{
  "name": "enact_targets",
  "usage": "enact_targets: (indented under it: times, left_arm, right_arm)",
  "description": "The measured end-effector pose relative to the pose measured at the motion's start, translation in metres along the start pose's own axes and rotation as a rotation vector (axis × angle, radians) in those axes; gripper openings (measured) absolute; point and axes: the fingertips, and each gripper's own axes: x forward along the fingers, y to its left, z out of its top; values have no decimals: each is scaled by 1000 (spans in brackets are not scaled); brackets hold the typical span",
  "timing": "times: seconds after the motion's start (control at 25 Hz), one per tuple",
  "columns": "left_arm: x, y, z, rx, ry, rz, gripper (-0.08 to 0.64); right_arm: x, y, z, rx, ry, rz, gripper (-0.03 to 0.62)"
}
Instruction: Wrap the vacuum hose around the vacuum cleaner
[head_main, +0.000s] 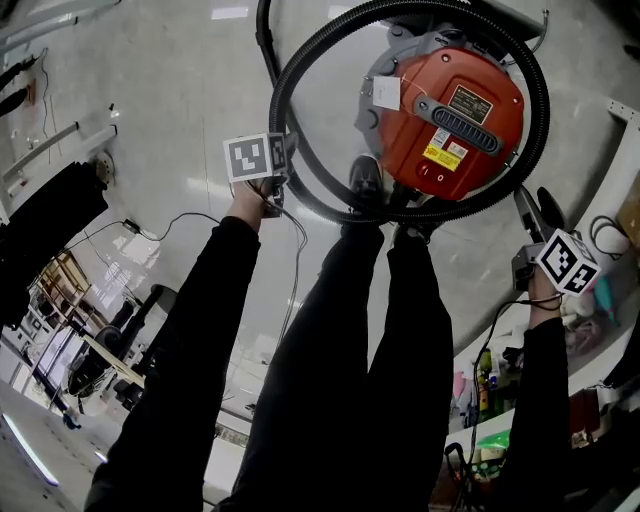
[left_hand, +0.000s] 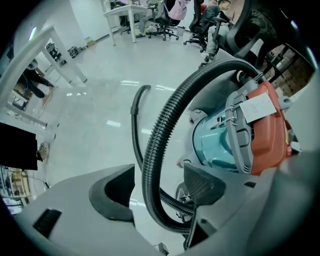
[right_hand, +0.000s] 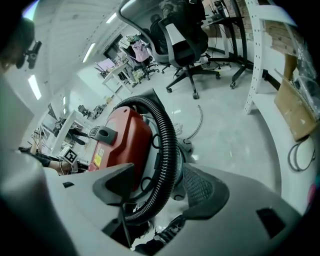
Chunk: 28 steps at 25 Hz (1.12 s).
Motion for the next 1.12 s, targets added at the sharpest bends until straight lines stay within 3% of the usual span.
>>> enact_targets:
  times: [0.44,0.68,0.96,1.12]
  left_arm:
    - [-5,-8,-27,63,11,-10,302]
    - [-27,-26,-21,91,-69,-21,302]
    - [-96,-103,-29,114,-217,-217,301]
    - [-155,-146,-50,100,-264,-317,277]
  right_arm:
    - [-4,27,2,-28,-35,53,311]
    - [-18,36,3,-28,-58,58,311]
    - [-51,77,-9,21,-68,97,299]
    - [-81,115,-20,44,-67,133,167]
